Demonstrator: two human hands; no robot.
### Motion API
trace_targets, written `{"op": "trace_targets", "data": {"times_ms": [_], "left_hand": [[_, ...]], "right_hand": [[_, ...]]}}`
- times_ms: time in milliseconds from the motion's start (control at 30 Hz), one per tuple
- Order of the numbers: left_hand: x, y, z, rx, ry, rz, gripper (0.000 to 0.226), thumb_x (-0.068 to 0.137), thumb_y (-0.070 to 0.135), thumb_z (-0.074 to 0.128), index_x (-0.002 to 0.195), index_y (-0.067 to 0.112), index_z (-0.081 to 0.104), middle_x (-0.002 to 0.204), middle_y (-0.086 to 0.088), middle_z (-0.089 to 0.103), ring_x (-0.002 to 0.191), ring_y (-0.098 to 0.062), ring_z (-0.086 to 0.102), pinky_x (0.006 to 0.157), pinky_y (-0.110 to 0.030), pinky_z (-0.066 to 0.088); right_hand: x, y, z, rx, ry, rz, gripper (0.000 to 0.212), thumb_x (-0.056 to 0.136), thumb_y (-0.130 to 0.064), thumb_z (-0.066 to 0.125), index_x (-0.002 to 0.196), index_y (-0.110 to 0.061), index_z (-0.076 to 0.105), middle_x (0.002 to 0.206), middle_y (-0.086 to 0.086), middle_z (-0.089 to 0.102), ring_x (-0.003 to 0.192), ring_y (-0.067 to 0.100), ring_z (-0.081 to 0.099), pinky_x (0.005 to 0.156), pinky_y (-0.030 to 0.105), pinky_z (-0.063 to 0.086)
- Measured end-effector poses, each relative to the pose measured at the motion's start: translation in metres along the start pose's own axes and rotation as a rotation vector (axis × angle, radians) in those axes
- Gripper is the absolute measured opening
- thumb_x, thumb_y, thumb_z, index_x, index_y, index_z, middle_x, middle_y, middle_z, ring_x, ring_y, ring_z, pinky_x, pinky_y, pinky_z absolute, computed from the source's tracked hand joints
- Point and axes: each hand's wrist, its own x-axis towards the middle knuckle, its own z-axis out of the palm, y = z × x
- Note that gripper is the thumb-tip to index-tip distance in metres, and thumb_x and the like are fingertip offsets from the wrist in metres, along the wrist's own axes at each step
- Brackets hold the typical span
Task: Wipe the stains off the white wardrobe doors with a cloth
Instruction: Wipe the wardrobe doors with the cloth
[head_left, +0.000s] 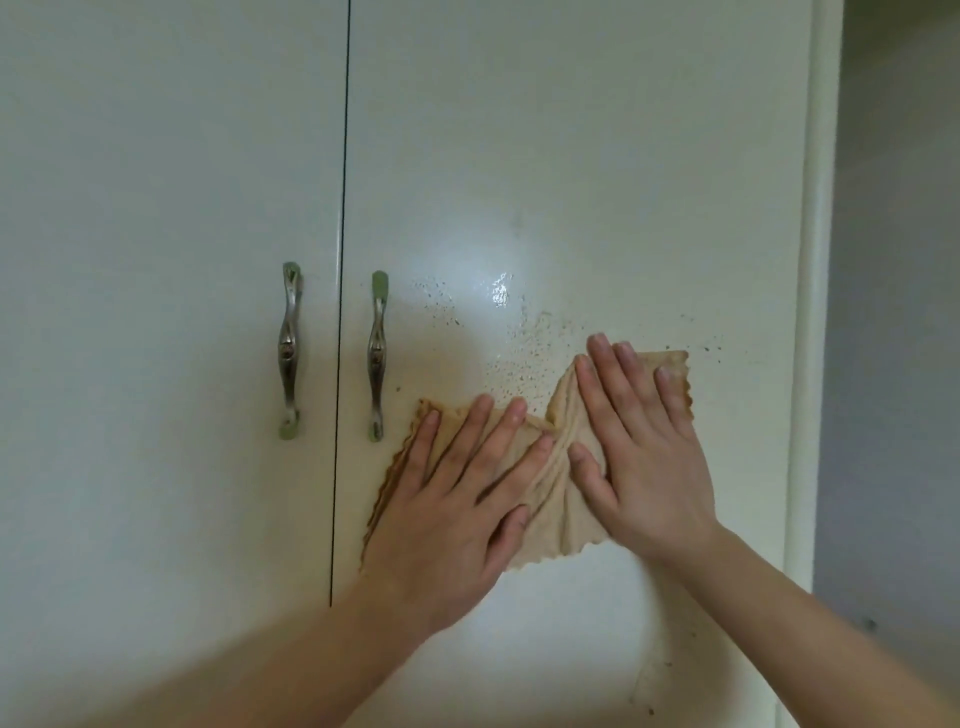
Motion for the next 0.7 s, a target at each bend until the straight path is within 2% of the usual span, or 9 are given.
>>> {"op": "trace_targets", "data": {"times_ms": [233, 433, 567, 700], "left_hand": [[0.069, -0.015, -0.013, 0.052, 0.072, -0.151, 0.063, 0.105, 0.043, 0.036, 0.163, 0.026, 0.018, 0.172, -0.005, 0.011, 0.159, -0.027, 0.006, 0.125, -0.059, 0.011], [0.121, -0.03, -0.027, 0.076, 0.105, -0.313, 0.061, 0.105, 0.049, 0.024, 0.163, 0.031, 0.017, 0.173, -0.001, 0.007, 0.159, -0.028, 0.002, 0.122, -0.066, 0.002], [0.157, -0.037, -0.031, 0.15, 0.108, -0.245, 0.062, 0.106, 0.054, 0.017, 0.163, 0.033, 0.015, 0.173, 0.0, 0.004, 0.159, -0.028, 0.0, 0.119, -0.072, -0.001], [0.19, -0.033, -0.034, 0.151, 0.128, -0.099, 0.064, 0.104, 0.057, 0.016, 0.163, 0.032, 0.017, 0.173, 0.0, 0.007, 0.159, -0.029, 0.001, 0.118, -0.074, 0.001]], "right_hand": [[0.076, 0.031, -0.016, 0.002, 0.007, 0.018, 0.069, 0.105, -0.045, 0.026, 0.166, -0.015, 0.01, 0.174, 0.0, 0.001, 0.161, 0.017, -0.004, 0.131, 0.046, 0.002], [0.103, 0.068, -0.031, 0.017, 0.01, -0.006, 0.069, 0.107, -0.048, 0.027, 0.166, -0.018, 0.009, 0.175, -0.002, 0.001, 0.161, 0.015, -0.005, 0.131, 0.046, 0.002], [0.111, 0.091, -0.036, 0.041, 0.019, 0.028, 0.069, 0.107, -0.048, 0.029, 0.166, -0.02, 0.007, 0.174, -0.005, -0.002, 0.16, 0.012, -0.008, 0.131, 0.045, 0.0], [0.107, 0.115, -0.04, 0.047, 0.064, 0.105, 0.069, 0.107, -0.048, 0.03, 0.166, -0.02, 0.008, 0.174, -0.005, -0.001, 0.16, 0.012, -0.007, 0.131, 0.045, 0.0]]}}
